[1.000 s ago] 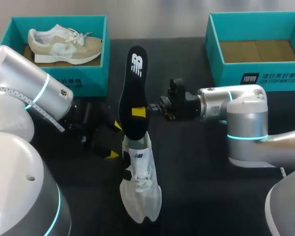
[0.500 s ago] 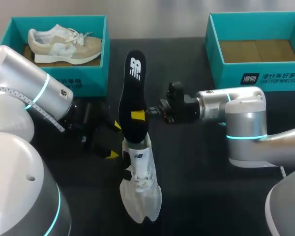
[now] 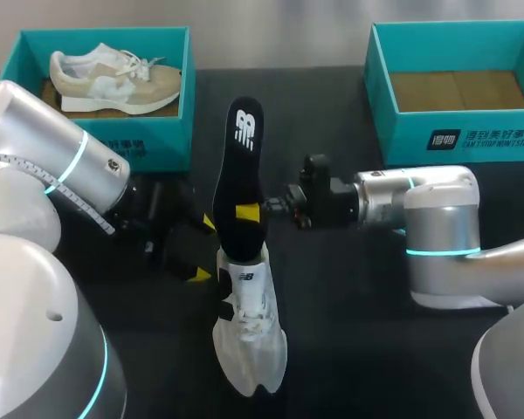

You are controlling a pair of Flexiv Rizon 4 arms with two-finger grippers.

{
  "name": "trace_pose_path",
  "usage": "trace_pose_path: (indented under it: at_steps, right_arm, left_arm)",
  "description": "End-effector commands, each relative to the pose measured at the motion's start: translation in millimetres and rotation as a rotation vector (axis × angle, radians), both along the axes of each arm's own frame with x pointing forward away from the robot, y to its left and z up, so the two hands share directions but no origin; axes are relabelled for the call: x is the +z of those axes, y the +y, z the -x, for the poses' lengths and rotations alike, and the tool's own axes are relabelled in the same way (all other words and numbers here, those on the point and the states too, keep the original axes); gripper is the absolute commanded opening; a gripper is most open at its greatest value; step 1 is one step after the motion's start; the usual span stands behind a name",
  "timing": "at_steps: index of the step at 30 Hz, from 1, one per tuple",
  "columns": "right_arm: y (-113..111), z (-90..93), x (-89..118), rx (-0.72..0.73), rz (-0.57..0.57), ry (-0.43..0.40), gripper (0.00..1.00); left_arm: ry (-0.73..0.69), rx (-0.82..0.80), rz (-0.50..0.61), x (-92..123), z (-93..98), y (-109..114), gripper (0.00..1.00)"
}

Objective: Take the shoe out of the shoebox, open the shoe tongue, remove and reinsert the insole, then place the shoe into the shoebox

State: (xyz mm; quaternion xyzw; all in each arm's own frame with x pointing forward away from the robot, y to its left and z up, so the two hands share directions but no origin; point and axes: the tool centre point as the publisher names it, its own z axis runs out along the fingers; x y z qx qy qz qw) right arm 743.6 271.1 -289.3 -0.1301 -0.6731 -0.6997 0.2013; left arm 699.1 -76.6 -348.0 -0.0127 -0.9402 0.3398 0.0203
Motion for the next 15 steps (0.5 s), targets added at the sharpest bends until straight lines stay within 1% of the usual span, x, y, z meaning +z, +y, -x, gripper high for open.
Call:
trace_pose_path:
  at_steps: [1,9,15]
  right_arm:
    - [1.2,4.6,5.9,-0.026,0.028,0.002,0.0]
    - [4.5,5.5,8.6,-0.095,0.075,0.014,0.0]
    - [2.9,5.0,0.9,-0.152,0.099,0.036,0.0]
  left_arm:
    - [-0.001,0.0,-0.001,-0.2,0.4,0.0,1.0]
    - [-0.001,0.0,-0.001,-0.2,0.4,0.0,1.0]
    - [-0.001,0.0,-0.001,-0.2,0.4,0.0,1.0]
